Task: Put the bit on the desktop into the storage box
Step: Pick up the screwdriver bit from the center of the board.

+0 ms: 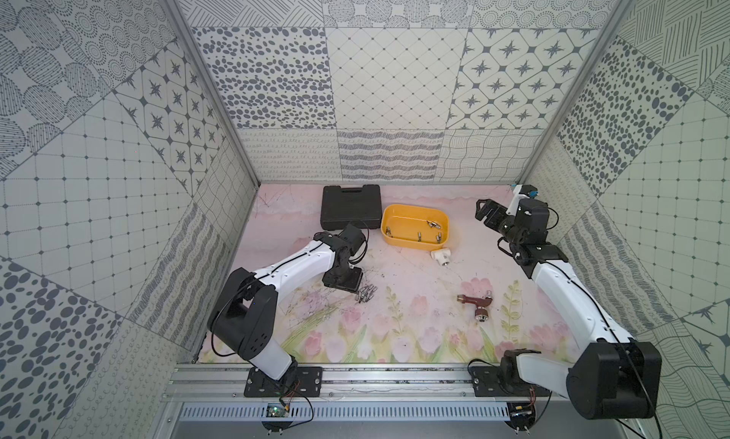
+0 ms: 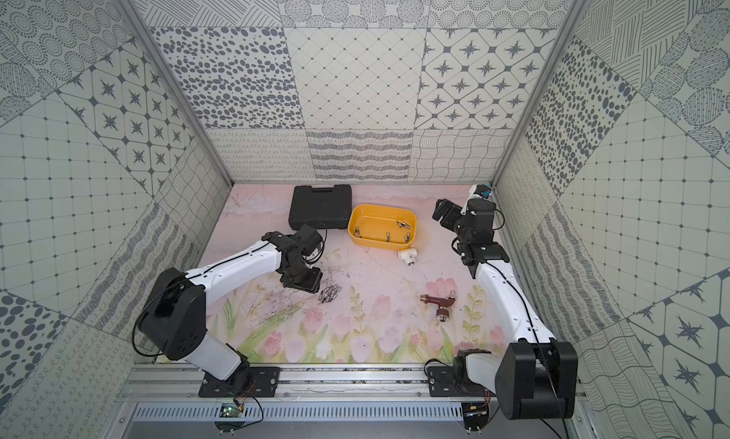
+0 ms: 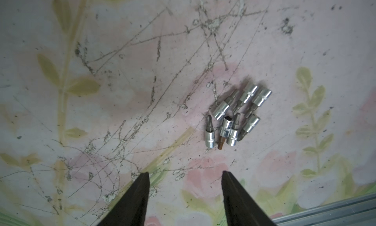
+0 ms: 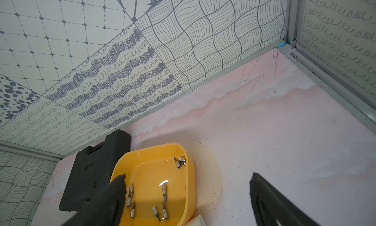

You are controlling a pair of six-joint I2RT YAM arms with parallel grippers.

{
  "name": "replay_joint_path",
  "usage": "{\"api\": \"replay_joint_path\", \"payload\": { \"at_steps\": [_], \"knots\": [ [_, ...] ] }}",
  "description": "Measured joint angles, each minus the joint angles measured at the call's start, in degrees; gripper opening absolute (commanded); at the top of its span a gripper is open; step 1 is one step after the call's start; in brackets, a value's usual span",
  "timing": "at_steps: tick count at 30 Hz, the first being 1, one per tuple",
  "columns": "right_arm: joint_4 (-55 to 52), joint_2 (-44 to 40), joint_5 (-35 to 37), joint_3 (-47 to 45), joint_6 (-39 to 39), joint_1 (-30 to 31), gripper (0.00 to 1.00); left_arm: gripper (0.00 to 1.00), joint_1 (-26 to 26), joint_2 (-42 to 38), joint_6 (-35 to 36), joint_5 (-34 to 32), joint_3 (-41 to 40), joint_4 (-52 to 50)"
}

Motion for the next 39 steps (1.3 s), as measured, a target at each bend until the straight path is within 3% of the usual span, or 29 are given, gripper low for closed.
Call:
{"api": "replay_joint_path", "payload": {
  "at_steps": [17, 39],
  "knots": [
    [0.0, 0.0, 0.0, 0.0, 0.0, -0.1, 0.97, 0.33, 0.0, 7.3, -1.2, 5.6, -0.1, 4.2],
    [0.0, 0.0, 0.0, 0.0, 0.0, -0.3, 0.97, 0.25, -0.2, 10.3, -1.2, 6.0, -0.1, 5.5]
  ]
}}
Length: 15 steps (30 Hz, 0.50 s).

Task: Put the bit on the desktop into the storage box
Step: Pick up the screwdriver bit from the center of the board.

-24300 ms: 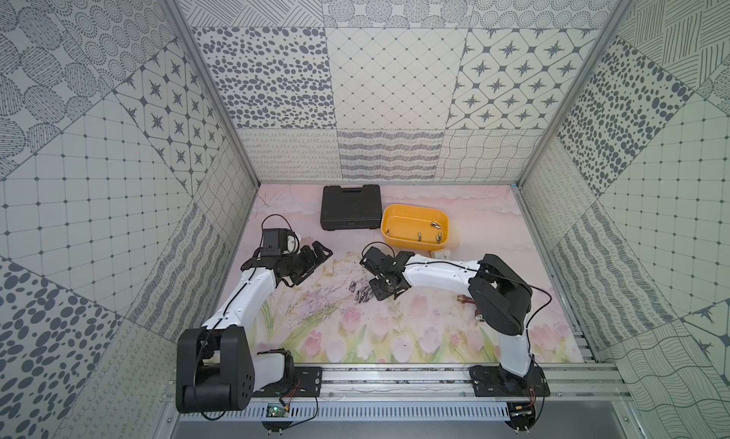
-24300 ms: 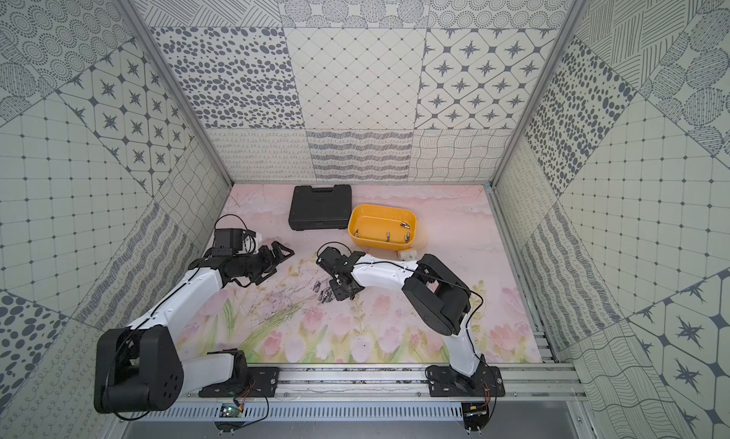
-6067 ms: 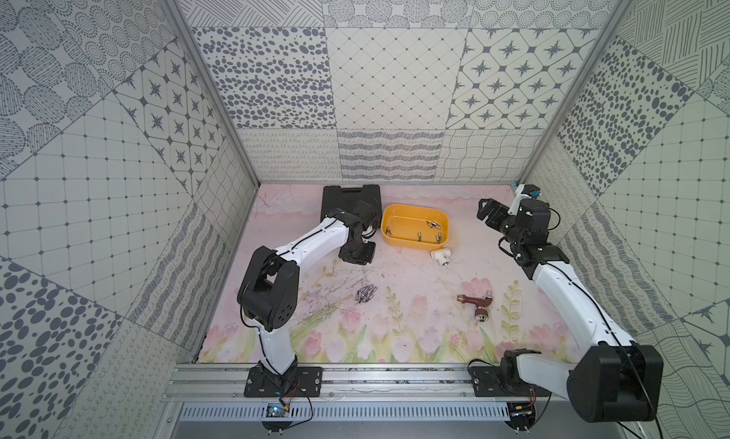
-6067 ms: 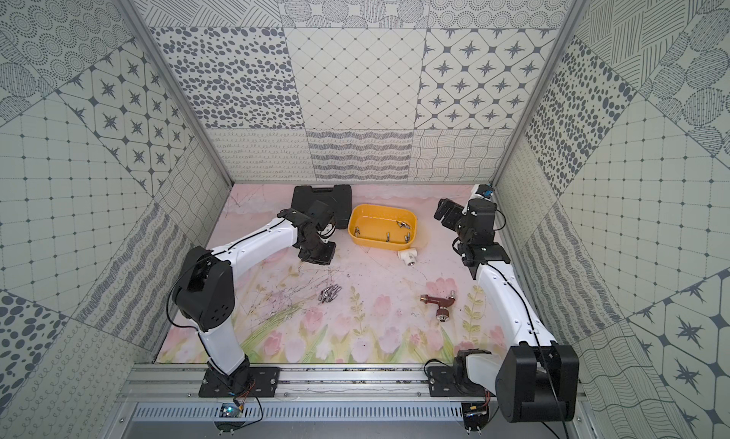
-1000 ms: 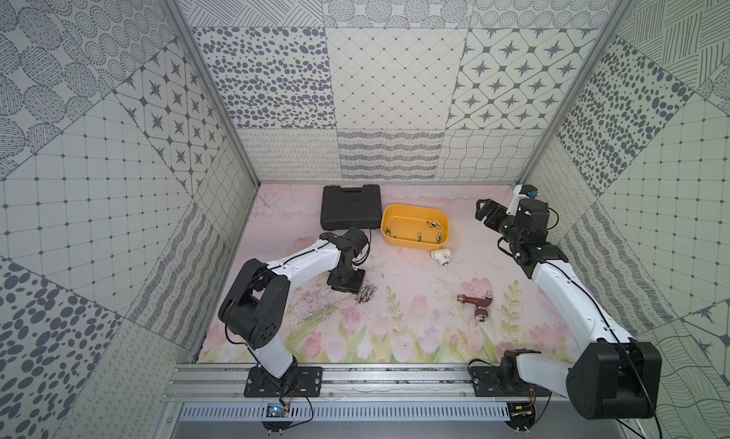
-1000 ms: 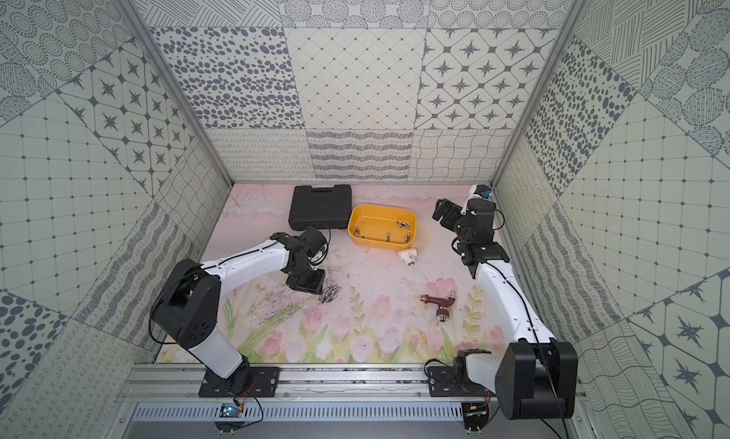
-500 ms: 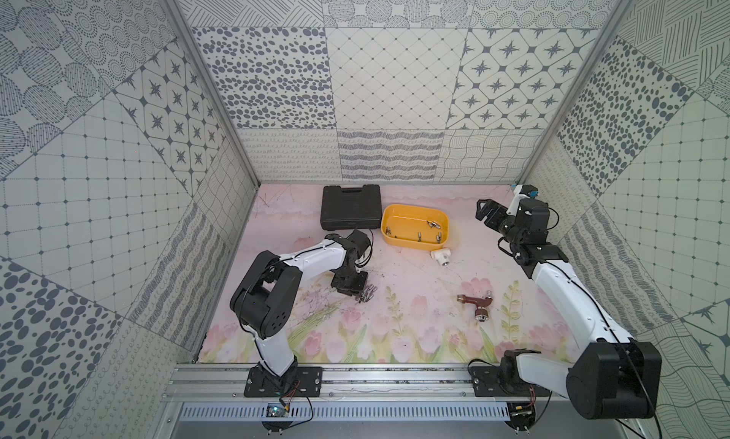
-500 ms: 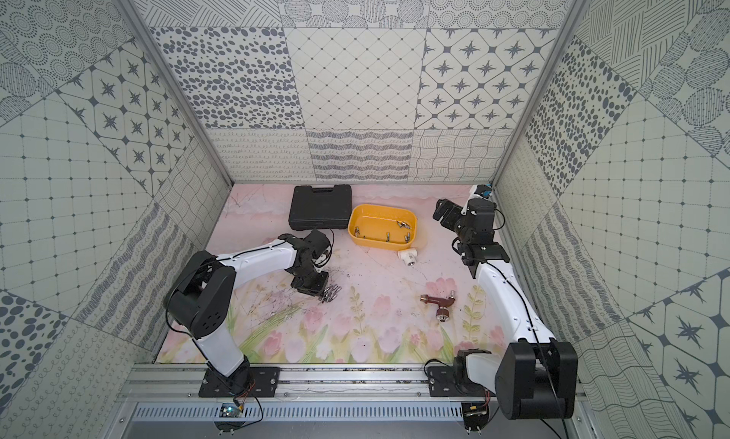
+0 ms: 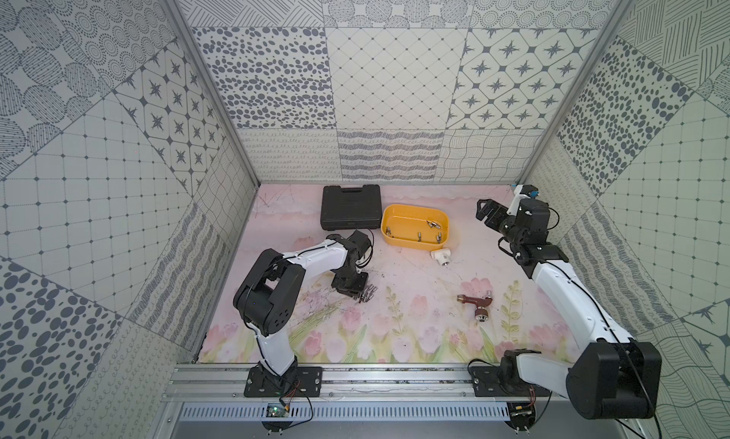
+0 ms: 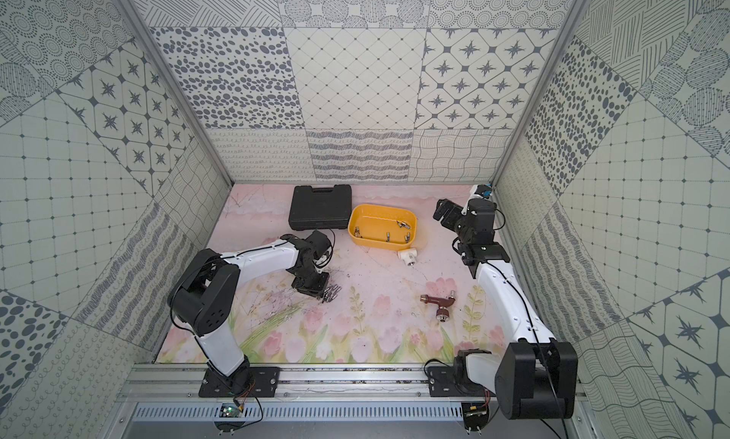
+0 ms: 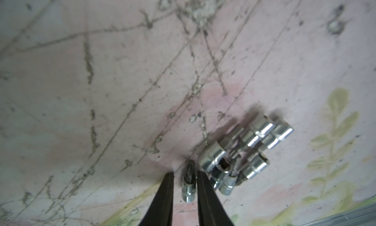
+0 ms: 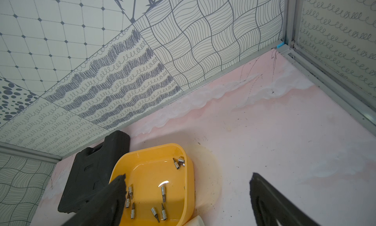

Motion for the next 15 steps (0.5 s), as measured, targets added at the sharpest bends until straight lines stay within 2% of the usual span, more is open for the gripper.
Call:
{"api": "replay_joint_path", "payload": {
  "at_steps": [15],
  "knots": [
    [0.0, 0.0, 0.0, 0.0, 0.0, -0.1, 0.97, 0.22, -1.1, 0.7, 0.0, -2.7, 0.8, -1.2]
  ]
}}
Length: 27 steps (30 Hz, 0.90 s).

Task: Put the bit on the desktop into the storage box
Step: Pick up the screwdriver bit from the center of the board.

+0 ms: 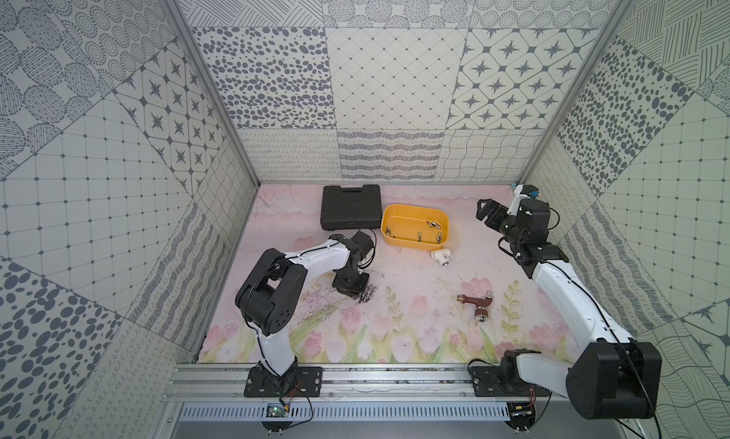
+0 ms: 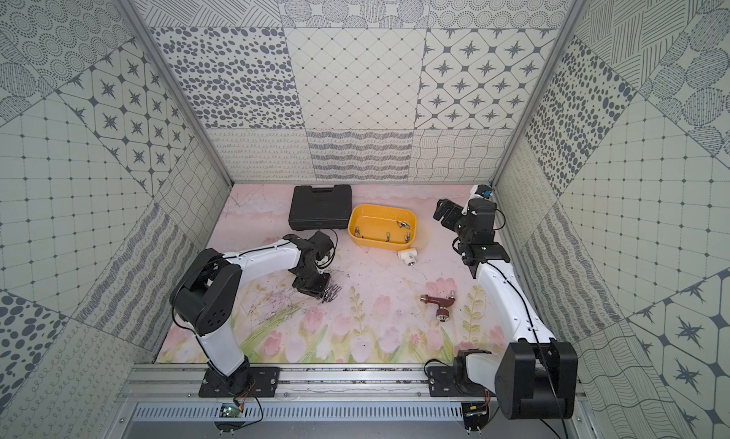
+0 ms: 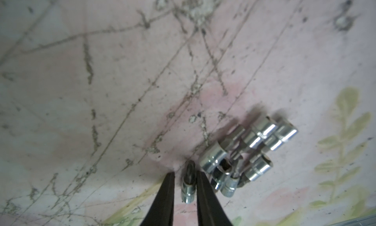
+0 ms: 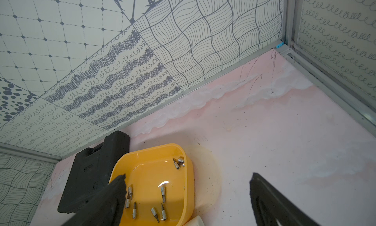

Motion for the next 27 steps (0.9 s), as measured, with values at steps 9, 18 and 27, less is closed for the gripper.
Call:
{"api": "replay_joint_path", "payload": {
  "at_steps": [9, 18, 27],
  "knots": [
    [0.0, 0.0, 0.0, 0.0, 0.0, 0.0, 0.97, 0.18, -0.5, 1.0, 0.0, -1.1, 1.0, -1.0],
    [0.0, 0.0, 0.0, 0.0, 0.0, 0.0, 0.97, 0.13, -0.5, 1.3, 0.0, -1.7, 1.5, -1.6],
    [0.0, 0.0, 0.0, 0.0, 0.0, -0.1, 0.97, 0.13, -0.5, 1.3, 0.2, -1.9, 2.2, -2.5]
  ]
}}
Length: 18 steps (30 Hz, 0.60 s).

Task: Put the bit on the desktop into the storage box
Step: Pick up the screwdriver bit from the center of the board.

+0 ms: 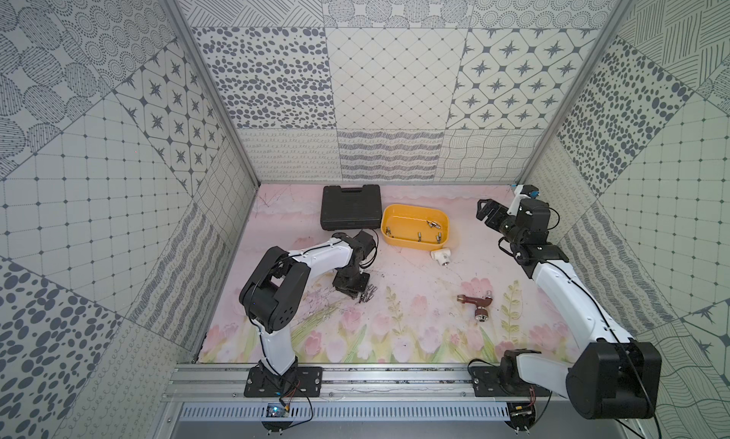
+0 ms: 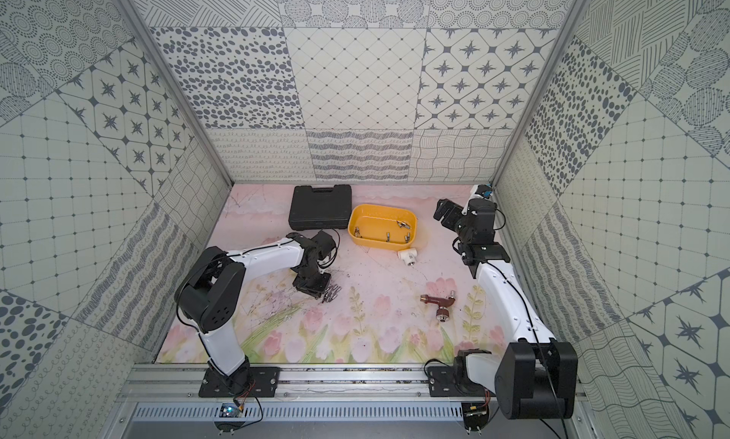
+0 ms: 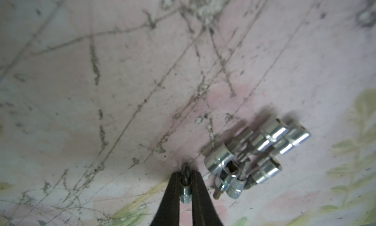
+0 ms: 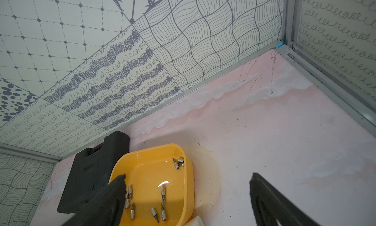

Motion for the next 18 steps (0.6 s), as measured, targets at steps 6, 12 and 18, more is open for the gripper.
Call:
{"api": "replay_joint_path", "payload": {
  "at_steps": [6, 12, 18],
  "knots": [
    [0.0, 0.0, 0.0, 0.0, 0.0, 0.0, 0.97, 0.12, 0.0, -1.4, 0.0, -0.2, 1.2, -0.7],
    [0.0, 0.0, 0.0, 0.0, 0.0, 0.0, 0.97, 0.12, 0.0, -3.6, 0.4, -0.2, 4.2, -1.8],
    [0.0, 0.0, 0.0, 0.0, 0.0, 0.0, 0.97, 0.12, 0.0, -4.8, 0.5, -0.2, 9.0, -3.1]
  ]
}}
